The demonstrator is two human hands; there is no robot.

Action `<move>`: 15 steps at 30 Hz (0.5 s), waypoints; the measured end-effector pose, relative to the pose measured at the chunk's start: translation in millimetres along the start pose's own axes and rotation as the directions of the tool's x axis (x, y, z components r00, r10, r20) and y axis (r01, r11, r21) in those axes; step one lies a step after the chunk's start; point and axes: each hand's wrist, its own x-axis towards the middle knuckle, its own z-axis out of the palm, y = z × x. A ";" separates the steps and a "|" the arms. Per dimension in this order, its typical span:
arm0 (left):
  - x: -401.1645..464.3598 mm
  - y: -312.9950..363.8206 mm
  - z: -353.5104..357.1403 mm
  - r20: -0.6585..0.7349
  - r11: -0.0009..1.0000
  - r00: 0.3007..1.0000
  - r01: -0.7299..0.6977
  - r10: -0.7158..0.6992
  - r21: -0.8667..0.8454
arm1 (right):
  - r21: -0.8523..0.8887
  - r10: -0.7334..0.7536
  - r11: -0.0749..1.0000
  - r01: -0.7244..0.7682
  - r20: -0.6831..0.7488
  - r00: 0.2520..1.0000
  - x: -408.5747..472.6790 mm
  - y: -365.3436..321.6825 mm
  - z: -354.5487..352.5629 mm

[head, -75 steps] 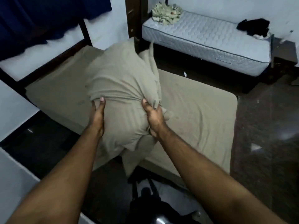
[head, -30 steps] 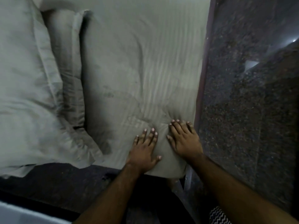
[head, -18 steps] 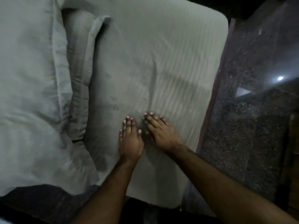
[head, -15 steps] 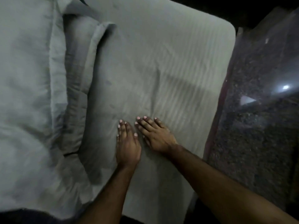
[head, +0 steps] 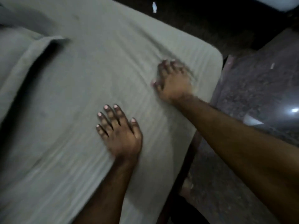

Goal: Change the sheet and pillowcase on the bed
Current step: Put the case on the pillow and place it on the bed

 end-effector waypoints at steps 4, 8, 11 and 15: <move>44.2 60.9 6.3 -0.064 0.999 0.998 -0.020 0.018 -0.031 | -0.076 -0.254 0.964 0.254 0.012 0.967 -7.4 73.9 -2.6; 74.7 113.1 6.4 -0.123 0.982 0.976 -0.186 0.182 -0.025 | 0.001 0.250 0.968 -0.250 0.023 0.968 53.3 155.6 -31.6; 98.6 153.5 10.2 -0.151 0.978 0.973 -0.189 0.176 -0.082 | -0.059 0.108 0.992 -0.110 -0.043 0.993 50.4 144.6 -36.3; 108.9 167.0 8.9 -0.157 0.974 0.969 -0.206 0.189 -0.099 | -0.084 -0.108 0.991 0.106 -0.018 0.994 31.2 125.1 -14.7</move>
